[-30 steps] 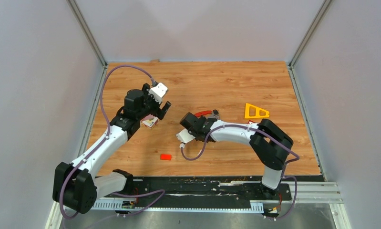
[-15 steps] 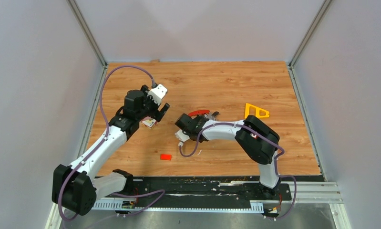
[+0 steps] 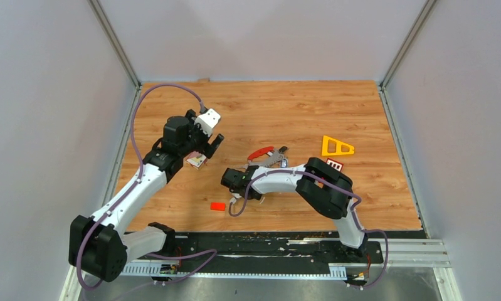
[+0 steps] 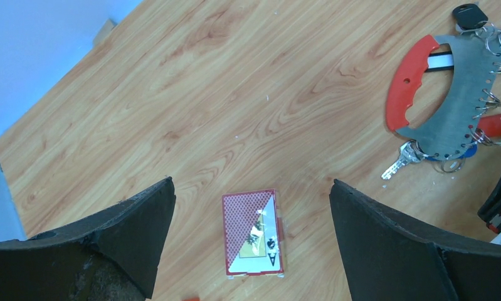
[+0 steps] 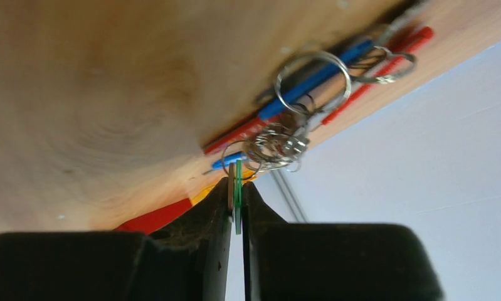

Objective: Put the keys on the keyring

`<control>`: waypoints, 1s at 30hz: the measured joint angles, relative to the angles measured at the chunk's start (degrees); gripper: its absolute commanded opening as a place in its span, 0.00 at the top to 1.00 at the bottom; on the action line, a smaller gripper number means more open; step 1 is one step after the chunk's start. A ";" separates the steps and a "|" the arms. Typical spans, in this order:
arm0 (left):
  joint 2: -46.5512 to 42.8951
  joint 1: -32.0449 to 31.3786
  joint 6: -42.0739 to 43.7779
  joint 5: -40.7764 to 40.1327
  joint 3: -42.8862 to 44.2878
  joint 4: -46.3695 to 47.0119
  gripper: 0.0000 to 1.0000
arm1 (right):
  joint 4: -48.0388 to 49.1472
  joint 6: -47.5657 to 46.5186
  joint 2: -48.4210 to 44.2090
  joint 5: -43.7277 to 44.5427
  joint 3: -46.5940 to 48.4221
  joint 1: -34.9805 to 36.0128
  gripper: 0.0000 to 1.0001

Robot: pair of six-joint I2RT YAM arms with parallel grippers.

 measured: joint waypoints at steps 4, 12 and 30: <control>0.31 0.00 -0.15 0.46 0.00 -0.04 0.01 | -4.44 6.88 2.08 -1.01 0.48 0.94 0.66; 0.57 0.00 -0.11 0.59 0.00 -0.11 0.01 | -9.14 13.77 2.14 -1.66 0.72 2.21 0.41; 0.79 0.00 2.93 -1.22 1.16 2.38 0.00 | -13.20 17.25 -22.51 -14.99 -0.22 0.26 0.06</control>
